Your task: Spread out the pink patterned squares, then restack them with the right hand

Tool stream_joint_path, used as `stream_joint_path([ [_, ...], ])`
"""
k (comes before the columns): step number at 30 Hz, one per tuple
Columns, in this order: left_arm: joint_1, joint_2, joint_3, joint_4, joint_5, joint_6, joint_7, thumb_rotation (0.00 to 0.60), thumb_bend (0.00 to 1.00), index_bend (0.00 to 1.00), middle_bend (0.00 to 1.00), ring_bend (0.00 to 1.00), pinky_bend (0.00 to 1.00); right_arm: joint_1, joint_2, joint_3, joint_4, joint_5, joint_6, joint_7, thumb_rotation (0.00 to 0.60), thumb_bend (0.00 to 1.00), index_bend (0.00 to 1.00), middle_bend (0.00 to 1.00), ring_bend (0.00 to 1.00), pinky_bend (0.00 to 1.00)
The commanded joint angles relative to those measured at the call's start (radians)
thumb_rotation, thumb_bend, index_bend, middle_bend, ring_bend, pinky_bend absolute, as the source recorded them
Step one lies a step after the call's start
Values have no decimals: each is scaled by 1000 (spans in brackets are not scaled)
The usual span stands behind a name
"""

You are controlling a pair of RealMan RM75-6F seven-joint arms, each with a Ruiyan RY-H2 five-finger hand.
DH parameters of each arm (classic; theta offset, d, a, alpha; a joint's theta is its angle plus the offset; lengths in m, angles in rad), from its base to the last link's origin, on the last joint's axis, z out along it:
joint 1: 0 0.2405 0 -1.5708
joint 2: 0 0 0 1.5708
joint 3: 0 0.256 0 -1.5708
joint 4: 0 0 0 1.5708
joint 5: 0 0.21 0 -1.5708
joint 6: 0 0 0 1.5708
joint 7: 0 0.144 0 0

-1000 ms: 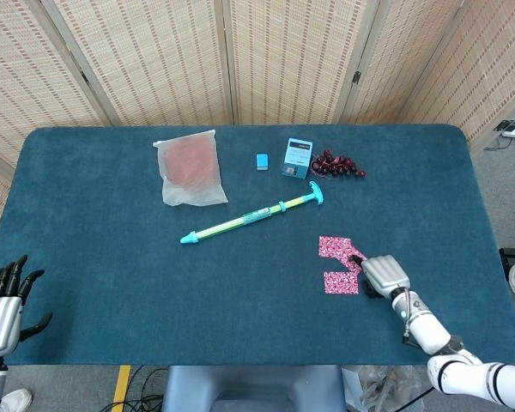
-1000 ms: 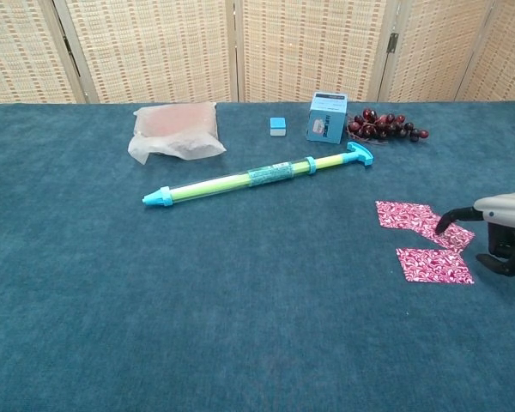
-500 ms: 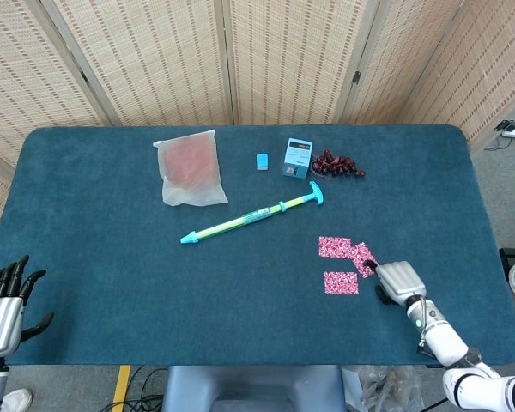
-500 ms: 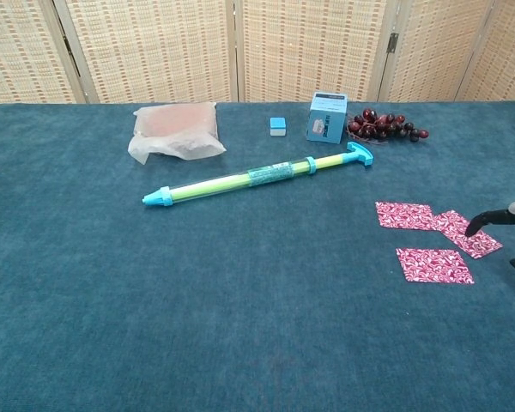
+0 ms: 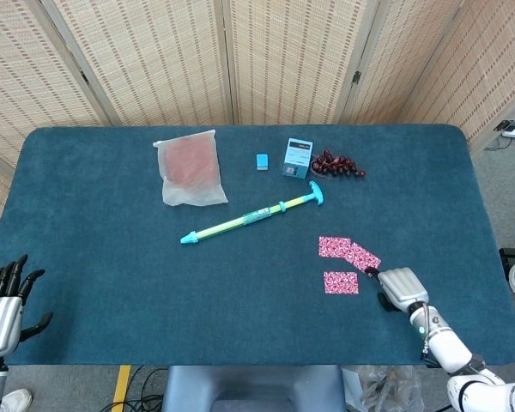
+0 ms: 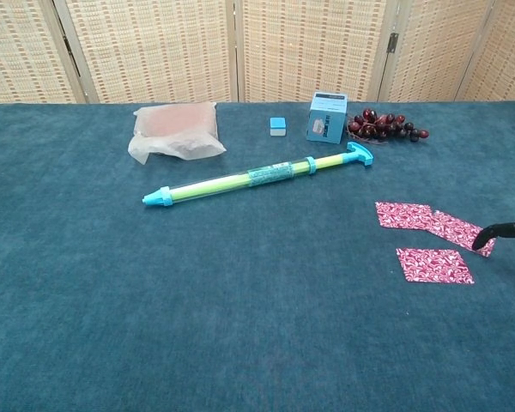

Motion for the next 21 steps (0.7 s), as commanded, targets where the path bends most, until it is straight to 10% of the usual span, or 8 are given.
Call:
stream_joint_path([
  [1, -1, -1, 0, 0, 1, 0, 0, 600, 256, 228, 46, 42, 107, -4, 5, 0, 8, 11, -1, -3, 600, 597, 163, 1000, 1000, 1000],
  [21, 3, 1, 2, -1, 2, 4, -2, 600, 256, 227, 46, 42, 107, 5, -27, 48, 35, -25, -16, 56, 600, 597, 163, 1000, 1000, 1000],
])
